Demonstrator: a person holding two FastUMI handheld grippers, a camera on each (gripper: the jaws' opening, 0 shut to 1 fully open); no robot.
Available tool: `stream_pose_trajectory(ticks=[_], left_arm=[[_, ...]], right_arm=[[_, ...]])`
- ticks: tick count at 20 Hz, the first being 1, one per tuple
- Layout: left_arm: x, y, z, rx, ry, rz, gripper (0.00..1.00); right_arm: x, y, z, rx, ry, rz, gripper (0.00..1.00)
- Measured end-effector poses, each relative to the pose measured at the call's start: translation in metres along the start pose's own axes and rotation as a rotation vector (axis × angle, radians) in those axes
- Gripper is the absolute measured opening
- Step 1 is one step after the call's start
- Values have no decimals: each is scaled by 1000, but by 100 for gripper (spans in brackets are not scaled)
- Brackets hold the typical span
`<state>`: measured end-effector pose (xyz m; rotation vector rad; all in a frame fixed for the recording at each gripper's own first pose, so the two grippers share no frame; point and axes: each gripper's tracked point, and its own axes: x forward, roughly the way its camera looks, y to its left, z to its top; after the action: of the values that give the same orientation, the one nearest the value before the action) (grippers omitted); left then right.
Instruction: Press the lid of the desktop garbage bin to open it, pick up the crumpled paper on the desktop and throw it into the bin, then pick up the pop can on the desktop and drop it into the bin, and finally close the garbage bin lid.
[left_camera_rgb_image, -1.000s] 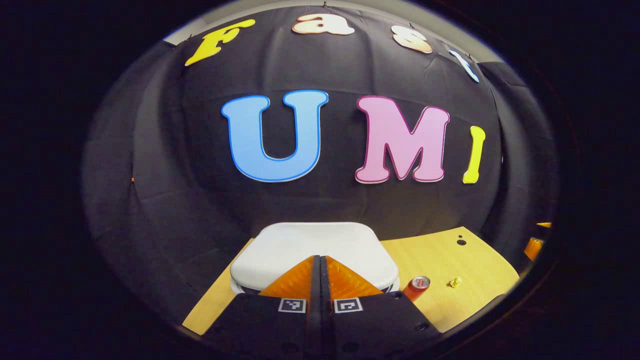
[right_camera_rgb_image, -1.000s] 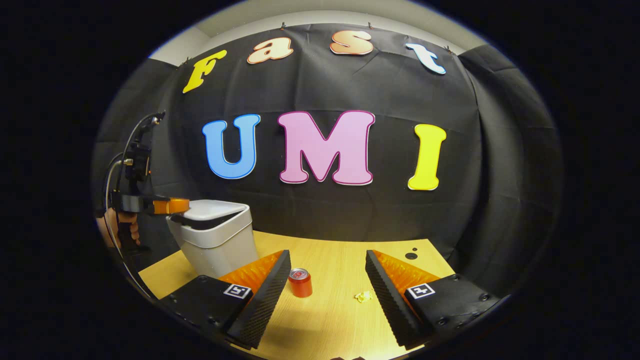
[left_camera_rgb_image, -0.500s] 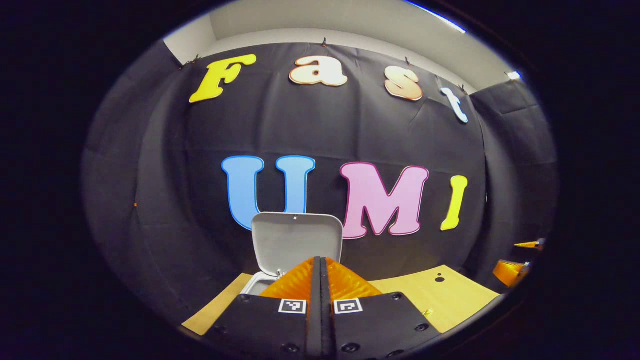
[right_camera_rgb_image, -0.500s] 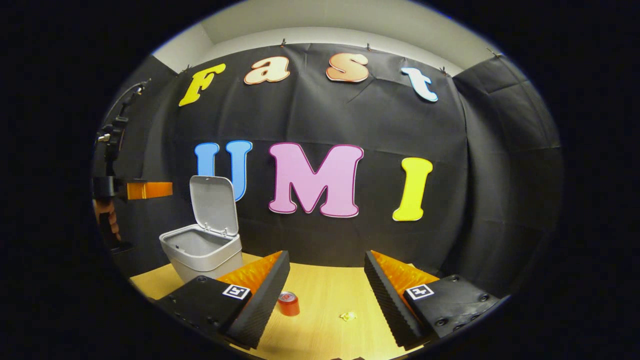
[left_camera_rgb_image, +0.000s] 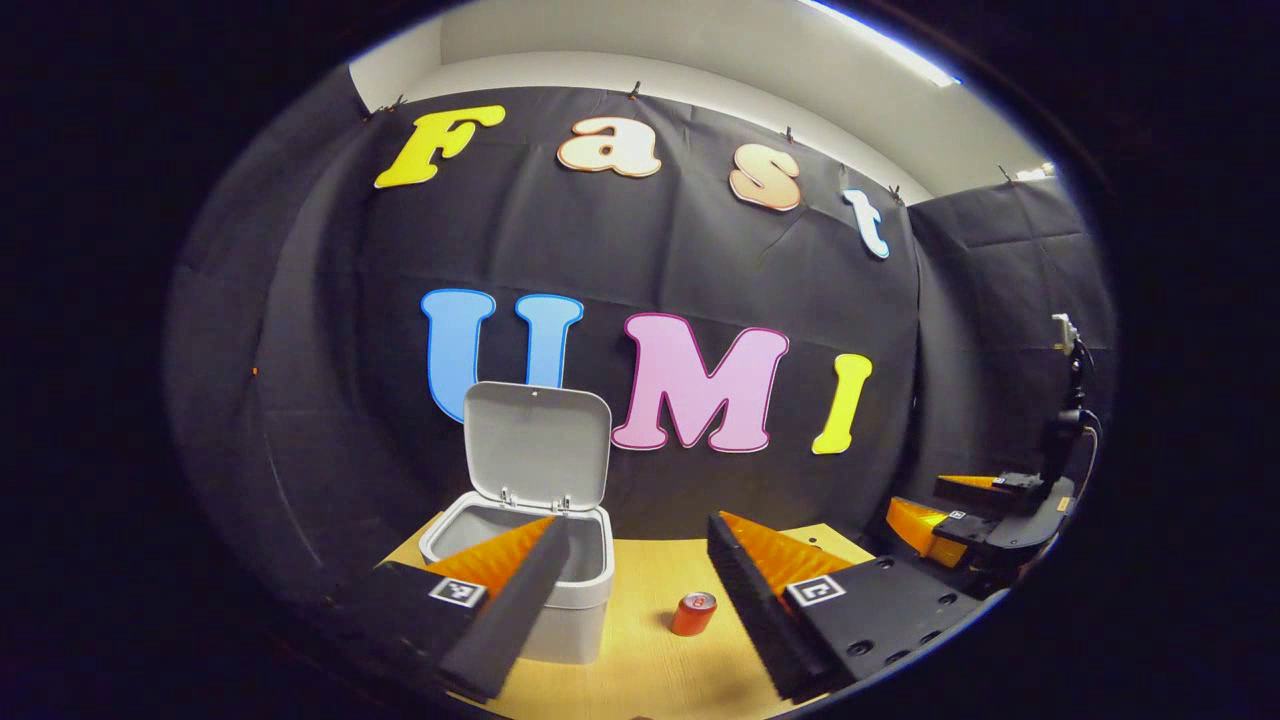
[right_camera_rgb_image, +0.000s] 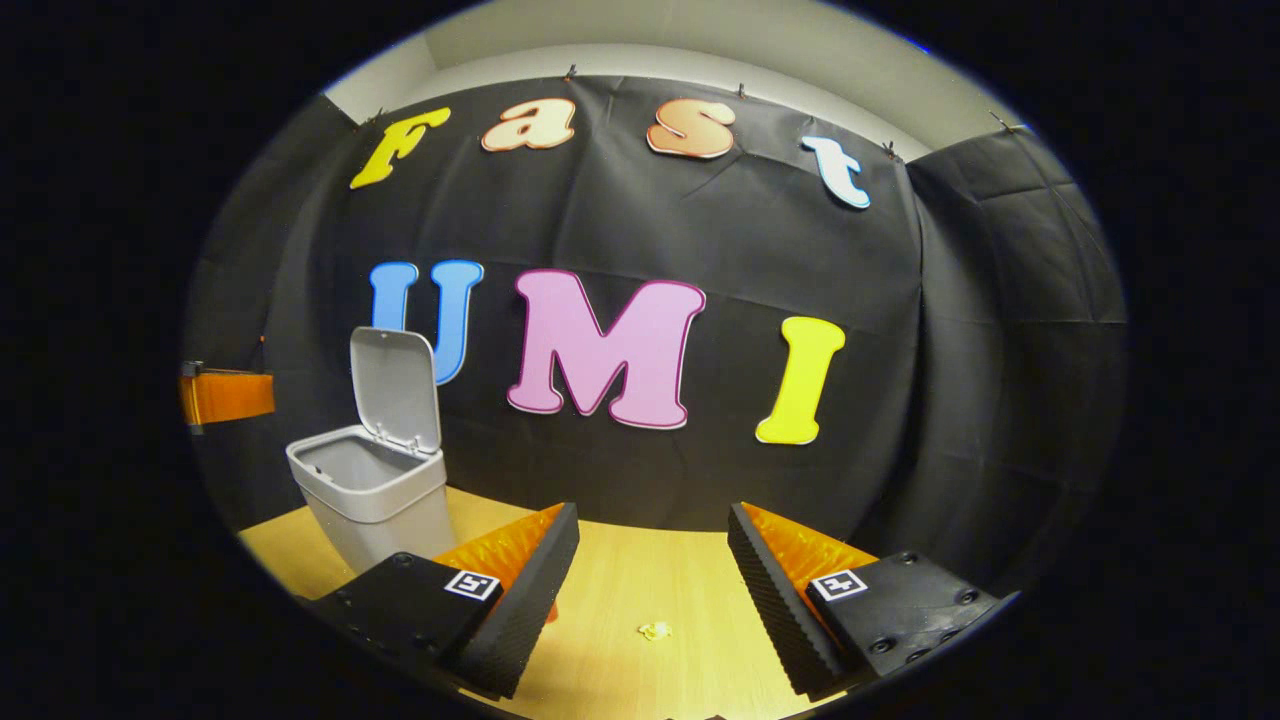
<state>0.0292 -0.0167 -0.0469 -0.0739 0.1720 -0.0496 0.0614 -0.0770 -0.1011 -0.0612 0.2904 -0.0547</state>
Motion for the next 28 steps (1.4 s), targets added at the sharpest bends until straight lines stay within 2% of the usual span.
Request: stream_pose_trajectory(ticks=[1, 3, 7, 10, 12, 15, 18, 22, 25, 28], left_arm=[[-5, -1, 0, 3, -5, 1, 96], [-11, -3, -7, 23, 1, 6, 95], [-21, -11, -27, 76, 56, 5, 95], [-21, -23, -38, 123, 82, -47, 95], [-18, -21, -45, 152, 98, -57, 95], [-12, -15, -51, 132, 123, -42, 95], [-4, -10, -65, 104, 170, -26, 95], [1, 7, -78, 123, 222, 35, 95], [3, 13, -88, 94, 258, 85, 95], [5, 5, -103, 102, 316, 84, 92]], right_arm=[[7, -2, -5, 2, 15, -3, 96], [24, 0, -23, 5, 67, 6, 96], [62, -3, -70, -92, 162, 14, 96], [90, 3, -131, -83, 322, 50, 96], [102, 1, -170, -91, 431, 69, 97], [112, -3, -223, -84, 595, 88, 98], [122, -4, -260, 30, 702, 68, 97], [142, -7, -302, -14, 793, 92, 96], [147, -1, -340, -34, 886, 122, 97], [158, 1, -363, -41, 925, 117, 96]])
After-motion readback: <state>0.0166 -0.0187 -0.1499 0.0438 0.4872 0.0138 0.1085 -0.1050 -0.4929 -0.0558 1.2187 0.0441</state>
